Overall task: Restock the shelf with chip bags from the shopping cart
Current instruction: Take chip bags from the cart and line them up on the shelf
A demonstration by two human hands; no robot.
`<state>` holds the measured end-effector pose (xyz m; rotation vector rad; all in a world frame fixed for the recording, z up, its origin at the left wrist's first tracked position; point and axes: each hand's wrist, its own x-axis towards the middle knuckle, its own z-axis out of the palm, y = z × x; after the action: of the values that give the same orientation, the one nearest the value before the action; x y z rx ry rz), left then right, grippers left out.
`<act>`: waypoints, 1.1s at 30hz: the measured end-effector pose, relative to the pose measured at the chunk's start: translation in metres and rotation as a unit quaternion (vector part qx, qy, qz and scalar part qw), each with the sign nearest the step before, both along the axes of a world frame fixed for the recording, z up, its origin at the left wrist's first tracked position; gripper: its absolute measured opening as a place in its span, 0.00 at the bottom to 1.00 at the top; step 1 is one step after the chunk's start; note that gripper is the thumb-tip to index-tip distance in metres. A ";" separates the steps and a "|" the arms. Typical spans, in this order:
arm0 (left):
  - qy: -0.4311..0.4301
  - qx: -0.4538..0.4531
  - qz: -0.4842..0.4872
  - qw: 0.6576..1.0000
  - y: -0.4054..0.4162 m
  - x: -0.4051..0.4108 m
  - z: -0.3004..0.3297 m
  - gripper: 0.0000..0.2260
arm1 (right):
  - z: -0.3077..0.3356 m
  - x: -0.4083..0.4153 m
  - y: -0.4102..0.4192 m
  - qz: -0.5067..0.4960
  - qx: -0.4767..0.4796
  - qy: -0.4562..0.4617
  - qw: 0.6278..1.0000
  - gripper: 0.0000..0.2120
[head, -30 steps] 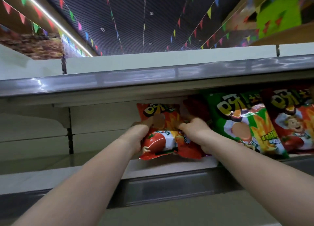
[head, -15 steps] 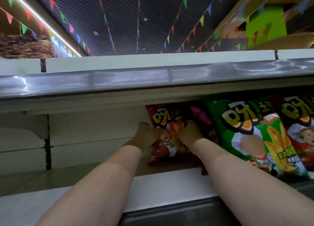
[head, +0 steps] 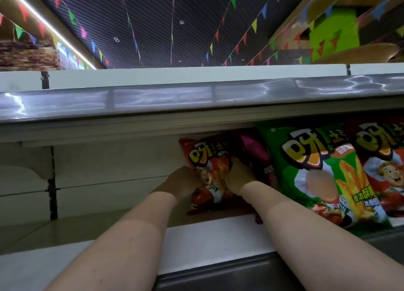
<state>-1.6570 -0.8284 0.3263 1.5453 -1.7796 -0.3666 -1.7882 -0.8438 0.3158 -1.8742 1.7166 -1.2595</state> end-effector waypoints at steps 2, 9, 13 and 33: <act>0.017 -0.004 0.018 1.000 0.004 0.004 -0.001 0.09 | 0.001 0.000 0.006 -0.006 0.000 0.001 1.000 0.27; 0.160 -0.061 0.017 0.985 0.031 0.018 0.012 0.18 | 0.017 0.002 0.044 -0.007 -0.033 0.022 0.999 0.23; 0.178 -0.092 0.025 0.980 0.060 0.022 0.010 0.14 | 0.018 0.007 0.068 0.020 -0.036 0.033 0.999 0.17; 0.318 -0.151 0.208 0.912 0.209 0.103 -0.040 0.04 | -0.018 0.103 0.187 0.307 -0.068 0.023 0.949 0.11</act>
<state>-1.5544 -0.6198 0.2862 1.3303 -0.9248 -0.3150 -1.6849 -0.6564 0.2980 -2.2788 0.9422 -1.0935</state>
